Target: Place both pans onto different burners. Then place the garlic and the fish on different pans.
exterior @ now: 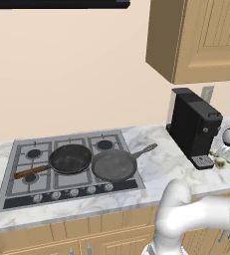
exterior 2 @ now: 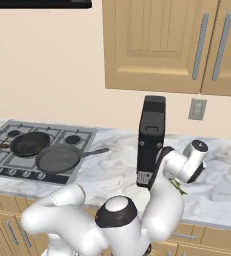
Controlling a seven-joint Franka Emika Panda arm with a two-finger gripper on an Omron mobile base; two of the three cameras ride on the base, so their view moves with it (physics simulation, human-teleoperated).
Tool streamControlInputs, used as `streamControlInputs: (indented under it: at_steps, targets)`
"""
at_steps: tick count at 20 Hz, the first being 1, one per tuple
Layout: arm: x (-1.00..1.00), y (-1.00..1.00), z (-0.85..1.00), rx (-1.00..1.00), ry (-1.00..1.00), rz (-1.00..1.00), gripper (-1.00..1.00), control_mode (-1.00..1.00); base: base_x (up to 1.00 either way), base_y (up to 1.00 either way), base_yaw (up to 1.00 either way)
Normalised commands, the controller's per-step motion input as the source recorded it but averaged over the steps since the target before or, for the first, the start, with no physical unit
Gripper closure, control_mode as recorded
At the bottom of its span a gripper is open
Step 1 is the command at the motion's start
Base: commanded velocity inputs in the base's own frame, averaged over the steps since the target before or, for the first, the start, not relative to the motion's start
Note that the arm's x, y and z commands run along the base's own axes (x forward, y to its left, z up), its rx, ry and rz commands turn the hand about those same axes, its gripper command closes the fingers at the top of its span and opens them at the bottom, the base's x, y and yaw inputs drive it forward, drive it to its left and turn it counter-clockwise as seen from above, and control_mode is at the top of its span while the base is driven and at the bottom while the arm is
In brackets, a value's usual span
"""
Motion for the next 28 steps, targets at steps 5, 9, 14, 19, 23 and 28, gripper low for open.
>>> streamControlInputs:
  at_steps: [5, 9, 14, 19, 23, 28]
  targets:
    - [-0.38, -0.02, -0.29, 0.0, 0.03, 0.0, -1.0, -1.0, 0.0, 0.0, 0.0]
    - [-0.48, 0.0, -0.29, 0.0, 0.02, 0.0, -1.0, -1.0, 0.0, 0.0, 0.0]
    - [-0.38, 0.06, -0.22, 0.0, 0.0, 0.0, -1.0, -1.0, 0.0, 0.0, 0.0]
    - [-0.31, 0.16, -0.22, 0.0, 0.0, 0.0, -1.0, -1.0, 0.0, 0.0, 0.0]
    - [-0.1, 0.22, -0.24, 0.0, 0.0, 0.0, -1.0, -1.0, 0.0, 0.0, 0.0]
    - [0.22, 0.14, -0.29, 0.0, 0.0, 0.0, -1.0, -1.0, 0.0, 0.0, 0.0]
